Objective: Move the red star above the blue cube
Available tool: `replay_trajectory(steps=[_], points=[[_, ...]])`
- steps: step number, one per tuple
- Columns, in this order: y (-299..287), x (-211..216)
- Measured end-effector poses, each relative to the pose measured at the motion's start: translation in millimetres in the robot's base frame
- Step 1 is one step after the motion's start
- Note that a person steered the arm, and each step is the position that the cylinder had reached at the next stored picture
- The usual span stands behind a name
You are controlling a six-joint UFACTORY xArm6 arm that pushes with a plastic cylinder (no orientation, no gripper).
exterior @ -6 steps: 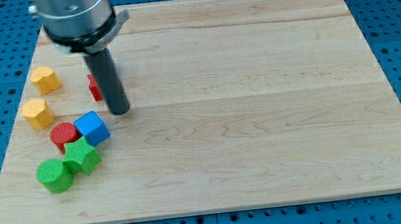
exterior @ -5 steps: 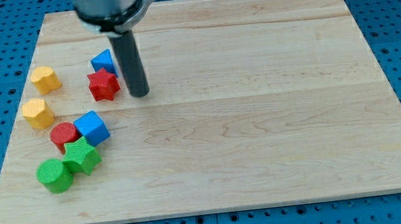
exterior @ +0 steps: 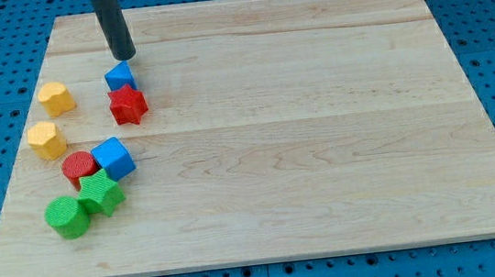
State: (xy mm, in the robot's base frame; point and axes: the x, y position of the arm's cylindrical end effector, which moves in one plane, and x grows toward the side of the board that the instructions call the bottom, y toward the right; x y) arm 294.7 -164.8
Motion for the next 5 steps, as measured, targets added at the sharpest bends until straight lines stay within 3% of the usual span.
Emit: replay_trajectory(steps=[5], points=[[-2, 53]])
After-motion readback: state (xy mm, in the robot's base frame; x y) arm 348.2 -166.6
